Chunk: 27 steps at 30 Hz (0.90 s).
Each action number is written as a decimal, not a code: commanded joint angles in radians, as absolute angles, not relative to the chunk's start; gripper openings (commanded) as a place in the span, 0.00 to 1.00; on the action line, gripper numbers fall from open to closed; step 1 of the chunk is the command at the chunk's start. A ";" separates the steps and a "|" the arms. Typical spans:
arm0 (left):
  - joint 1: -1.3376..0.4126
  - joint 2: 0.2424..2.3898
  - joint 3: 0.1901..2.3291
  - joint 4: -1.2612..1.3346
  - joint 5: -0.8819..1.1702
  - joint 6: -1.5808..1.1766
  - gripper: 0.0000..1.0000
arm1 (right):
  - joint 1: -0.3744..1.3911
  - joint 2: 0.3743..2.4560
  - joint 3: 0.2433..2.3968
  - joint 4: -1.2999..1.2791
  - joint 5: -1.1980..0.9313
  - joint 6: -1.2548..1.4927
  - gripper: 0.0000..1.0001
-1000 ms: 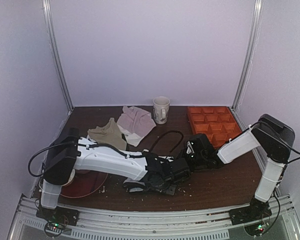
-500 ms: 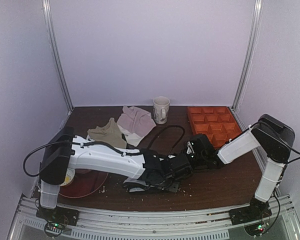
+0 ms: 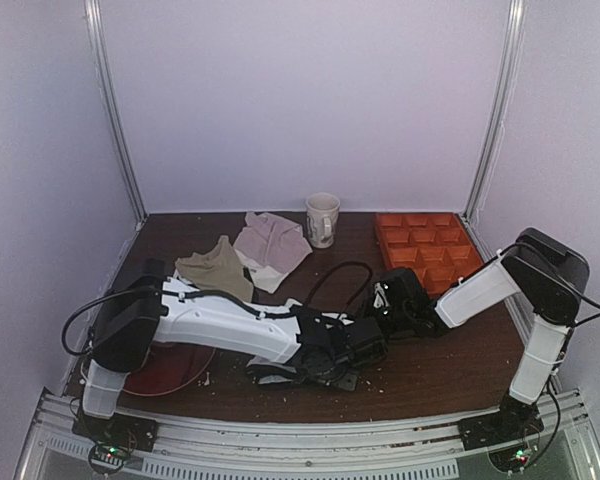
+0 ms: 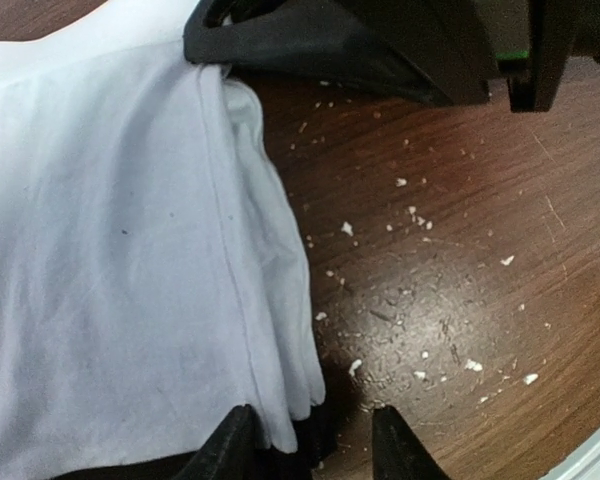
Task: Roll the underwear
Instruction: Pick up the underwear from the center of the board.
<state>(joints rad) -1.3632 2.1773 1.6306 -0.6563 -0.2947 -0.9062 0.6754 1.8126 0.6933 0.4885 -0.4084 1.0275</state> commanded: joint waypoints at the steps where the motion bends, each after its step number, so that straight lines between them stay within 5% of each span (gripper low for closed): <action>1: -1.368 2.210 1.653 -0.667 -0.280 -0.899 0.51 | 0.676 1.856 0.657 0.388 -0.403 1.022 0.00; 9: -1.368 2.229 1.667 -0.691 -0.270 -0.900 0.30 | 0.675 1.856 0.656 0.392 -0.403 1.025 0.00; 15: -1.368 2.219 1.673 -0.710 -0.284 -0.906 0.00 | 0.676 1.841 0.643 0.402 -0.402 1.034 0.00; 27: -1.359 2.051 1.578 -0.570 -0.149 -0.851 0.00 | 0.675 1.576 0.604 0.153 -0.314 1.000 0.00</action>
<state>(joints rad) -1.3632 2.1445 1.6104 -0.6483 -0.2260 -0.8787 0.6750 1.6691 0.6155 0.3450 -0.3798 1.0241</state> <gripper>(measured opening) 0.020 0.005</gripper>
